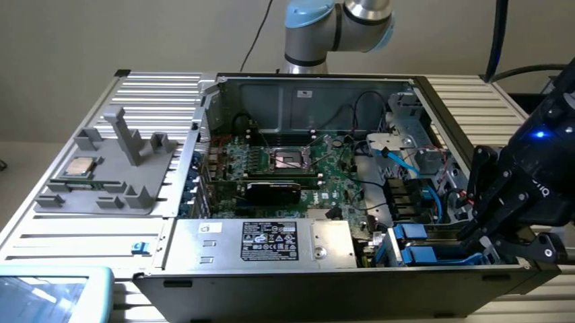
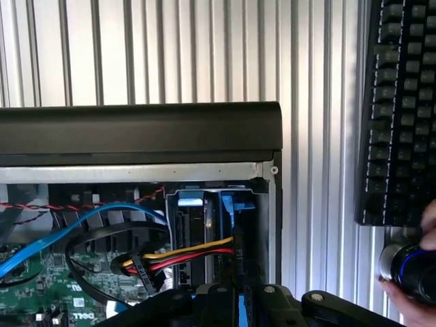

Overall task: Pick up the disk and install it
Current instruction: 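Insert the first disk wire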

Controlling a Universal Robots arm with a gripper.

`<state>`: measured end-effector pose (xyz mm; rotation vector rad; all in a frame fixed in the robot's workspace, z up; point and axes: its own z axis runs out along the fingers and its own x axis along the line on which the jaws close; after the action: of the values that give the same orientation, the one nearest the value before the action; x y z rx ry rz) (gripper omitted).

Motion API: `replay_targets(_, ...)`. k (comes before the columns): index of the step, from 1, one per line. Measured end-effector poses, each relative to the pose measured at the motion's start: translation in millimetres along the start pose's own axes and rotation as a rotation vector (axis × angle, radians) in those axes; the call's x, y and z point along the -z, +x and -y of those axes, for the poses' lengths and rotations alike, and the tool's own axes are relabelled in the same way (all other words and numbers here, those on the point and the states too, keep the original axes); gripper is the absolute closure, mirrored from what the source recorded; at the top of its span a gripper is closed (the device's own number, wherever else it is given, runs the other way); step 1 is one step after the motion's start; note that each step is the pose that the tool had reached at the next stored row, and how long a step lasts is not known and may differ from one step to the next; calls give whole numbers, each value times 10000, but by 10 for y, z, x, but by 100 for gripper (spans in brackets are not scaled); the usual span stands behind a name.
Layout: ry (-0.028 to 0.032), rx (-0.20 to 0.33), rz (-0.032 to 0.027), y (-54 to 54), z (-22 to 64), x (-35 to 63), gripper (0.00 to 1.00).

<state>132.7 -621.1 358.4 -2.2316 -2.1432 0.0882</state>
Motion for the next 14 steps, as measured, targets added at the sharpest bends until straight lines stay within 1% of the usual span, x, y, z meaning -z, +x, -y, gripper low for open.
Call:
replay_targets(4, 0, -28, -2, 1, 0, 0, 84)
replay_targets(5, -1, -30, 17, 11, 1, 1, 84)
replay_targets(6, -3, -35, 69, 29, 2, 1, 84)
replay_targets(7, -5, -40, 144, 60, 4, 0, 84)
replay_targets(9, -16, -58, 375, 122, 7, 1, 84)
replay_targets(11, -24, -74, 588, 188, 9, 0, 84)
replay_targets(13, -32, -87, 771, 257, 12, 1, 84)
replay_targets(14, -35, -91, 833, 294, 13, 1, 84)
